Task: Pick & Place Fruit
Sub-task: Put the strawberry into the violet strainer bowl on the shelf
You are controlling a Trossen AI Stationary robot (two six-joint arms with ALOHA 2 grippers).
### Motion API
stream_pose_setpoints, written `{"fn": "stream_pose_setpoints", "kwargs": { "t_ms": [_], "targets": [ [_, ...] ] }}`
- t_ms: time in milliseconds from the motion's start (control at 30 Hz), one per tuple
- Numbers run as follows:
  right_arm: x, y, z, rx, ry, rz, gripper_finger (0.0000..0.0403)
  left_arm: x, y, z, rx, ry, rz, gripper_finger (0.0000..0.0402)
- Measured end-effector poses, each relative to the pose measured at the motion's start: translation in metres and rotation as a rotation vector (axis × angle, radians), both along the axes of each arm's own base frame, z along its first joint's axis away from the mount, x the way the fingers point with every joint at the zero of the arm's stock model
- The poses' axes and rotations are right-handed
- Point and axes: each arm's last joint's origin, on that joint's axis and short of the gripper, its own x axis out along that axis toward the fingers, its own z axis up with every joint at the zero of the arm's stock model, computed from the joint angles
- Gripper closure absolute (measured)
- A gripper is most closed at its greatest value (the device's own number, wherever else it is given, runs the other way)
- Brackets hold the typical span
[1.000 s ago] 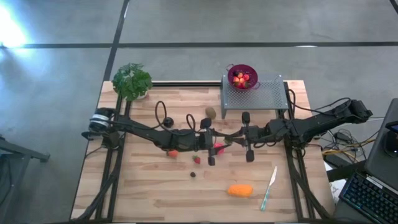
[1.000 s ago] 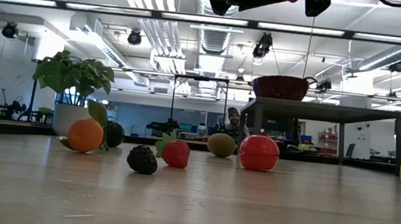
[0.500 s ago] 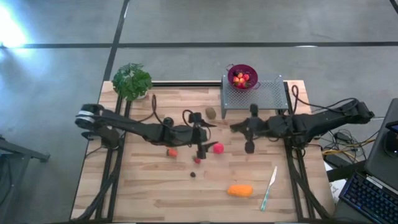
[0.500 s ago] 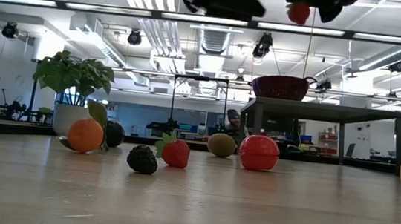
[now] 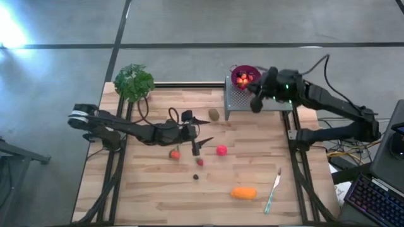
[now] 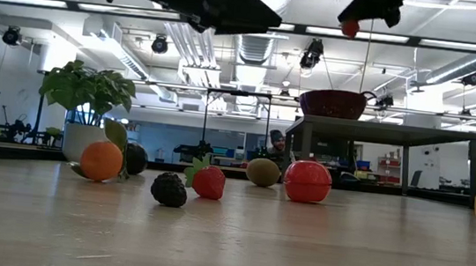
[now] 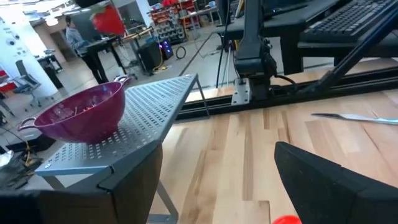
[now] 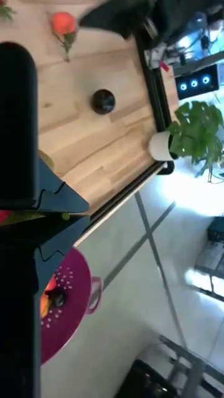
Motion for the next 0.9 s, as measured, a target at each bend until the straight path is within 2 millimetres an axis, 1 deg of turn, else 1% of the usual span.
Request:
{"fn": "stream_pose_setpoints", "kwargs": {
  "t_ms": [133,333,433,567,700,900],
  "targets": [
    [-0.001,-0.027,-0.003,0.041,0.027,-0.071,0.0394,-0.002,0.000,-0.002,0.007,0.009,-0.001,0.0087],
    [0.003,-0.064,-0.016,0.086,0.086,-0.180,0.0394,-0.002,0.000,-0.001,0.007,0.006,-0.001,0.0087],
    [0.007,-0.082,-0.022,0.131,0.097,-0.189,0.0394,-0.001,0.000,0.001,0.005,-0.001,0.000,0.0087],
    [0.014,-0.104,-0.026,0.183,0.105,-0.198,0.0394,0.000,0.000,0.006,0.000,-0.020,0.000,0.0087],
    [0.020,-0.123,-0.031,0.230,0.163,-0.226,0.0395,0.000,0.000,0.004,0.001,-0.010,0.000,0.0087],
    [0.020,-0.147,-0.038,0.264,0.214,-0.276,0.0395,-0.001,0.000,0.001,0.001,0.018,0.000,0.0087]
  ]
}}
